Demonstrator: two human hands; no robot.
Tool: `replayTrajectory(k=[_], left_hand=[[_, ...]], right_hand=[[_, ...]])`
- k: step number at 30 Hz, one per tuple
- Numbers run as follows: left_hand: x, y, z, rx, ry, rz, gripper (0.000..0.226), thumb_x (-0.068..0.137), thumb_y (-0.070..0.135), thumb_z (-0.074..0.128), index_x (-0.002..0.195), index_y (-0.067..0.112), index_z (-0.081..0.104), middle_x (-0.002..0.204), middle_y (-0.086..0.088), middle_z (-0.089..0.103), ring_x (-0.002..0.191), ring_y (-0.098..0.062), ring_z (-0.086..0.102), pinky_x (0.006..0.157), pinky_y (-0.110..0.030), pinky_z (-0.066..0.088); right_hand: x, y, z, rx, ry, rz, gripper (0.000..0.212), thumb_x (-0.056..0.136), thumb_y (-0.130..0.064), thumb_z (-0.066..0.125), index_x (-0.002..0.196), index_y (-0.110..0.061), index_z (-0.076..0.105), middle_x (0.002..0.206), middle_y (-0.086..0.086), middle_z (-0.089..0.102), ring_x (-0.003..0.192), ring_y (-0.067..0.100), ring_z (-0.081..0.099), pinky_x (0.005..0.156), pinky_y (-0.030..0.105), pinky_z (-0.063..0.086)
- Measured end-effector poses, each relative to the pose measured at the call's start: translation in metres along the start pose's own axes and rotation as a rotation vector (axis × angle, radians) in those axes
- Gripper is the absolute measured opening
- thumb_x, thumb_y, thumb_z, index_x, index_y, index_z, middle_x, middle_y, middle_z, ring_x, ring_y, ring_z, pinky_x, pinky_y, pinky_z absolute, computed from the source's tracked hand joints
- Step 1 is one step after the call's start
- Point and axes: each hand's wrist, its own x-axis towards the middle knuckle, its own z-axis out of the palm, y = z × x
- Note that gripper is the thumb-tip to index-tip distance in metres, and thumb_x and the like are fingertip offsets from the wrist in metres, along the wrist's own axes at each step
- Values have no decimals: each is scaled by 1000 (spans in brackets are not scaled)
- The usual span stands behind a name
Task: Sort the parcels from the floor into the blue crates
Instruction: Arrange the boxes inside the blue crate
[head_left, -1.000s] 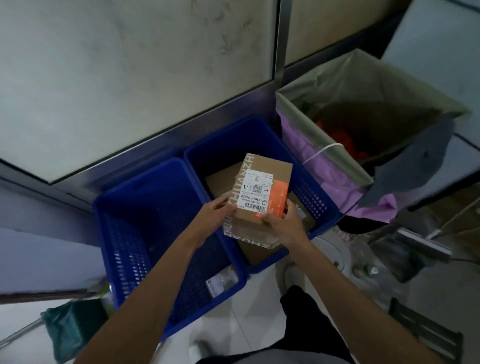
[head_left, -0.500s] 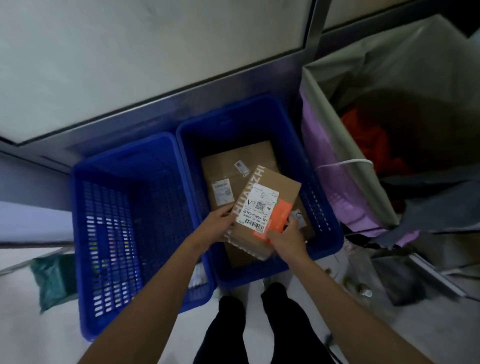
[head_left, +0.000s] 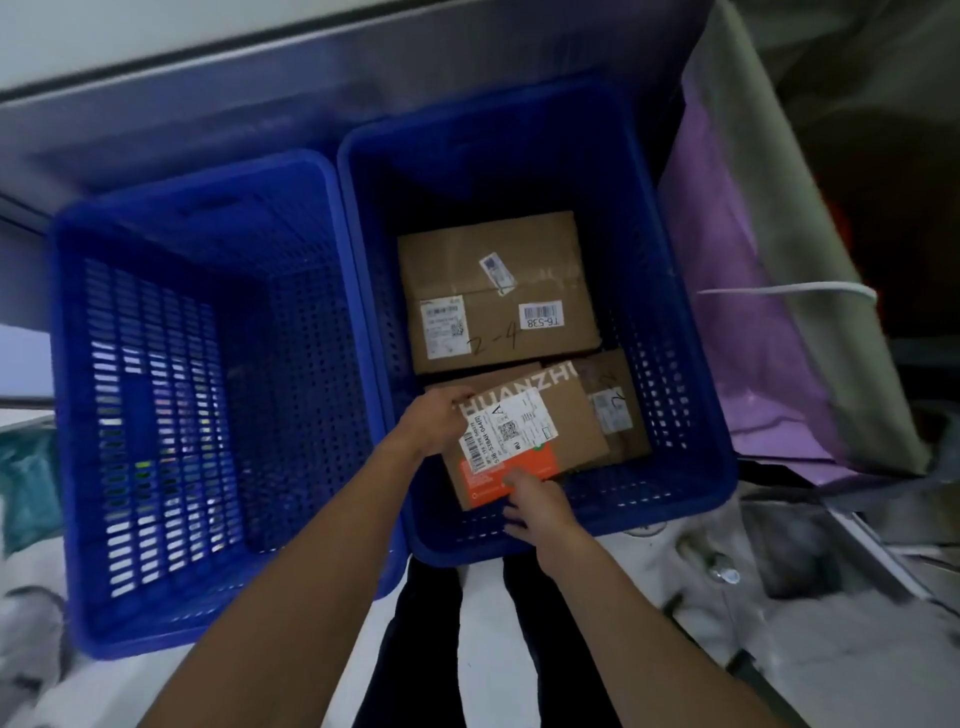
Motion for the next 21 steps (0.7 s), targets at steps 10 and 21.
replayTrajectory(k=[10,21], left_hand=[[22,-13,19,272,117,36,57,89,16,54,144,29,47,125,-11,48,115,-26,50,91,-38,50],[23,-17,17,405,87,29,49,90,16,54,138,22,50,126,-9,54,110,-25,56,85,-36,50]], right_hand=[[32,-42,-50,-561,375,-429,31,91,-43,53,99,-16,65,86,4,68,70,20,64,53,30,49],[37,-47,-84,-729,169,-370,48,94,-37,54,138,-20,44,120,1,60,102,20,59,89,36,51]])
